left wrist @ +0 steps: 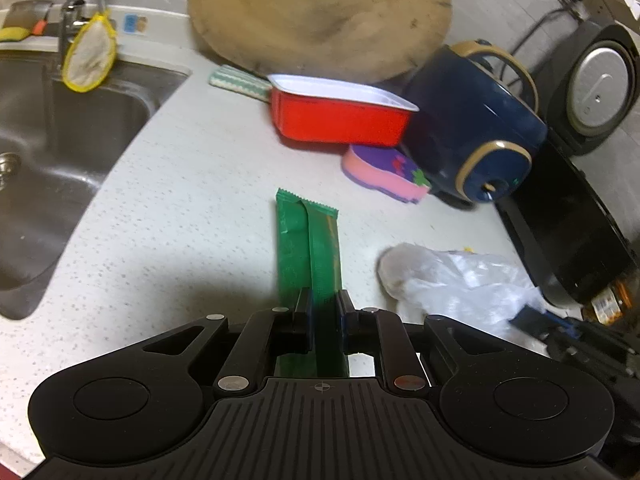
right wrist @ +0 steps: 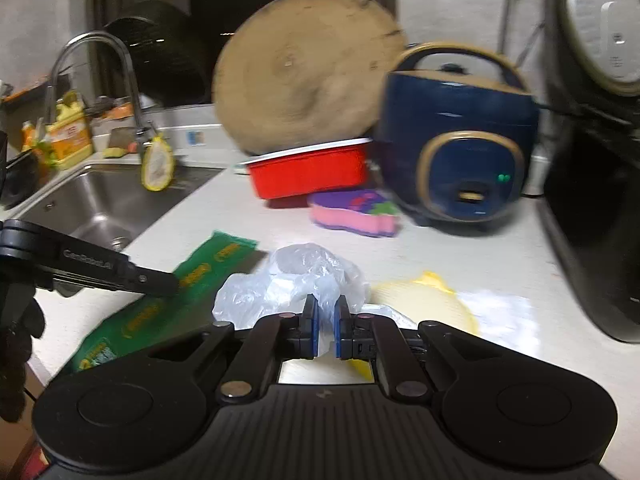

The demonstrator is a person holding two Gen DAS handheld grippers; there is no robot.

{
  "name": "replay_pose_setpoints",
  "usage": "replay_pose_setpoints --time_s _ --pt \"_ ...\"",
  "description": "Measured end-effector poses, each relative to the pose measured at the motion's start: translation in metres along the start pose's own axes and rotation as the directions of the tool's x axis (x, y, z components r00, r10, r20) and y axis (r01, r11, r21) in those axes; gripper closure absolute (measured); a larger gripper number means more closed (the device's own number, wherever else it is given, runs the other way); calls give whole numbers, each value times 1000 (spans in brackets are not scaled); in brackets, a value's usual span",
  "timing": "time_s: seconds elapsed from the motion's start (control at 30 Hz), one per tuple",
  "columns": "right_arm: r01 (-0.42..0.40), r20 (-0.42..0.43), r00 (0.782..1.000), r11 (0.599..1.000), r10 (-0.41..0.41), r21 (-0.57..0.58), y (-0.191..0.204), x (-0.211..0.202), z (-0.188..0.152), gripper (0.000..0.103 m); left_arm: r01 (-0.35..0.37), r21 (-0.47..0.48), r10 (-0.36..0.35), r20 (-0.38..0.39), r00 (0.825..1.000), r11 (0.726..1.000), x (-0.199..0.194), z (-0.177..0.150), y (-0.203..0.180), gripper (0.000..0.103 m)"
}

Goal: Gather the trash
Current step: 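Grasp the clear plastic bag with the right tool while the left tool holds the strip, then lift the plastic bag with the right tool while the left tool holds the green strip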

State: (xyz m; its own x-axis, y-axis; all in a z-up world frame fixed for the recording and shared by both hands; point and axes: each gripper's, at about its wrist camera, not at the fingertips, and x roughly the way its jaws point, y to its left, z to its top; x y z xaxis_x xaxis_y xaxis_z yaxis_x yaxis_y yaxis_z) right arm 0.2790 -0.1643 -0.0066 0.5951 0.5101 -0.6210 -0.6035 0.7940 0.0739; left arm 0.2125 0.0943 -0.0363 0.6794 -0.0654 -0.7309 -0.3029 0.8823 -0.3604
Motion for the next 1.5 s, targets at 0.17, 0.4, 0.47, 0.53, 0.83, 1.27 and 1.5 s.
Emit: replay_pose_setpoints --time_s 0.17,0.4,0.47,0.53,0.83,1.27,1.5 --pt "71 17 997 997 -71 6 -12 -8 2 96 19 14 -19 -24 1000 1000 5 -4 -5 88" --pt "40 -78 996 999 -40 -4 -9 35 -13 96 15 19 -15 -36 999 1000 6 -7 -6 88" --pt "15 -117 993 1000 -14 1 -6 49 -20 96 11 18 -10 -38 999 1000 5 -8 -6 88" --pt "7 -138 990 1000 -8 -10 -2 58 -27 96 10 19 -9 -38 999 1000 5 -9 -7 88" --pt "24 -55 998 999 -26 -32 -9 27 -38 59 4 25 -3 -22 1000 1000 -3 -12 -10 88" --pt "41 65 997 994 -35 -96 5 10 -24 41 -37 18 38 -6 999 999 -10 -19 -8 88" --pt "15 66 998 965 2 -261 50 46 -6 39 -76 19 76 32 997 997 -26 -19 0 88"
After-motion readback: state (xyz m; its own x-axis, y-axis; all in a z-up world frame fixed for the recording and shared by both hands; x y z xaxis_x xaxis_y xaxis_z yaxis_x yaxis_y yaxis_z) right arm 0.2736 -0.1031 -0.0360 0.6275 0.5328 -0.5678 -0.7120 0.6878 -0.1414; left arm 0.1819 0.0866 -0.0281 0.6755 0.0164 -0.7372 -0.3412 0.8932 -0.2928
